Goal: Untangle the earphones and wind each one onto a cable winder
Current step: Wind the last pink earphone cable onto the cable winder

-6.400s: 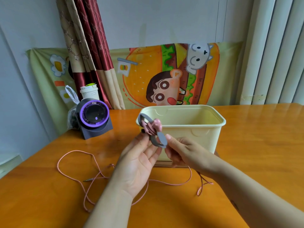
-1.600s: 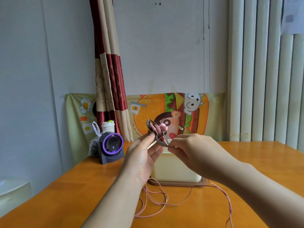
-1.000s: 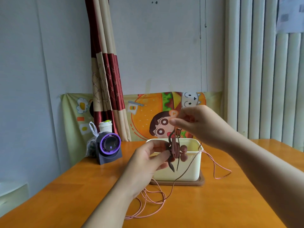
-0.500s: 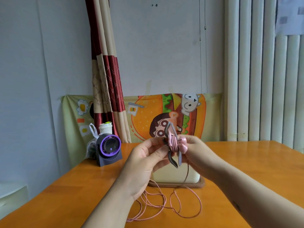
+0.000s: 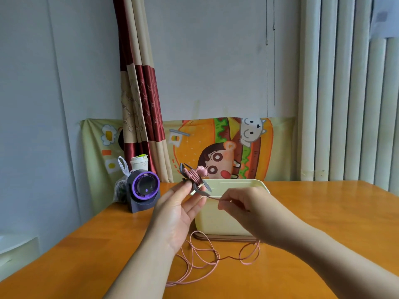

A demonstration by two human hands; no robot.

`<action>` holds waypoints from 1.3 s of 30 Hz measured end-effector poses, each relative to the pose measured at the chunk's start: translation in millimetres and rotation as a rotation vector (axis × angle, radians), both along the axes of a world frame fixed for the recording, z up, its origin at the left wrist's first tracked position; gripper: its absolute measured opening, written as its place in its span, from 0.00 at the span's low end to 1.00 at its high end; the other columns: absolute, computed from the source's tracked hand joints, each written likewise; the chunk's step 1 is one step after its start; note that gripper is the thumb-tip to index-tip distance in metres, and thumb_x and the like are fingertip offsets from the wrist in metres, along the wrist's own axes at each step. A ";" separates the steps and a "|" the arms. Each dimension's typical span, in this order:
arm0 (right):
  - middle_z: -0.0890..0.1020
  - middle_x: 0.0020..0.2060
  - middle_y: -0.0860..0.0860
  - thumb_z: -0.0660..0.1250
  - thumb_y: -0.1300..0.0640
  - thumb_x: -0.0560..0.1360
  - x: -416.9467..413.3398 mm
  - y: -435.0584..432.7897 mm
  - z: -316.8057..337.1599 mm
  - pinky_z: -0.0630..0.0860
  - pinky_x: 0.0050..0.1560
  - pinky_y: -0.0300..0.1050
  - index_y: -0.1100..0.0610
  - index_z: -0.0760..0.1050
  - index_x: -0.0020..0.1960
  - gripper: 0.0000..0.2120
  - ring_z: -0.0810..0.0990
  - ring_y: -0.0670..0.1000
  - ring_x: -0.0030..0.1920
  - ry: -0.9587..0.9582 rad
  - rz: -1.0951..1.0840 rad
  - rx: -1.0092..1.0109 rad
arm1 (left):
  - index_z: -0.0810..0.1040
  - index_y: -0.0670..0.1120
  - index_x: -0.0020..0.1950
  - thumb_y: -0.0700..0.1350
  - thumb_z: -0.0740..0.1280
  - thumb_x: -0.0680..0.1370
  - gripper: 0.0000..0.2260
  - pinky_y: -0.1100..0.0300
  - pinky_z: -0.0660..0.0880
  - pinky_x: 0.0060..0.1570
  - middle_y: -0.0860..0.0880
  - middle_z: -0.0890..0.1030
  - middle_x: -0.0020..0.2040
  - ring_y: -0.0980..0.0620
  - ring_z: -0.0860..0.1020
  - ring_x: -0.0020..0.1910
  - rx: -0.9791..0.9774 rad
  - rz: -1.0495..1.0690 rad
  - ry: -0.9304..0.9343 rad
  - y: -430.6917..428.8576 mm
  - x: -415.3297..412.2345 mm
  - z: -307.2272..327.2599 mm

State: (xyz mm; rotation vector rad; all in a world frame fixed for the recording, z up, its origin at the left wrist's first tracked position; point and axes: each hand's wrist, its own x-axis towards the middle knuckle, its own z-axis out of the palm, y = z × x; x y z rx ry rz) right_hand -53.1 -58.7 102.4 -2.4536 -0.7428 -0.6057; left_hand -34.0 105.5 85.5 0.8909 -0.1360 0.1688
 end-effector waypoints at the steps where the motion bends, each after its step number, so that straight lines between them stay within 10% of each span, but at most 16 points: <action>1: 0.81 0.40 0.44 0.60 0.51 0.79 -0.8 -1.6 0.7 0.77 0.40 0.44 0.49 0.80 0.51 0.10 0.78 0.44 0.39 -0.035 -0.017 -0.022 | 0.79 0.42 0.50 0.36 0.63 0.79 0.06 0.53 0.80 0.48 0.44 0.85 0.42 0.50 0.85 0.38 -0.005 -0.003 0.011 0.9 0.8 -0.8; 23: 0.71 0.21 0.38 0.71 0.48 0.70 9.1 -15.2 55.9 0.63 0.26 0.30 0.49 0.68 0.28 0.17 0.69 0.40 0.25 -0.112 0.124 0.109 | 0.78 0.43 0.57 0.40 0.66 0.79 0.08 0.43 0.75 0.61 0.46 0.84 0.54 0.48 0.82 0.54 0.817 -0.045 -0.247 0.6 -12.7 -9.0; 36: 0.81 0.35 0.54 0.64 0.47 0.70 42.0 -11.4 4.6 0.78 0.45 0.44 0.61 0.80 0.39 0.17 0.79 0.50 0.37 0.558 0.523 0.667 | 0.81 0.41 0.56 0.44 0.72 0.69 0.17 0.49 0.78 0.57 0.38 0.81 0.59 0.41 0.81 0.57 0.369 -0.323 -0.309 -3.1 -16.4 -0.5; 39: 0.67 0.26 0.48 0.61 0.41 0.70 37.4 4.1 -16.0 0.70 0.37 0.40 0.54 0.76 0.29 0.19 0.65 0.46 0.29 0.630 0.455 0.728 | 0.83 0.44 0.50 0.40 0.70 0.70 0.09 0.51 0.78 0.55 0.43 0.84 0.54 0.48 0.83 0.54 0.129 -0.292 -0.248 -9.7 -16.2 4.6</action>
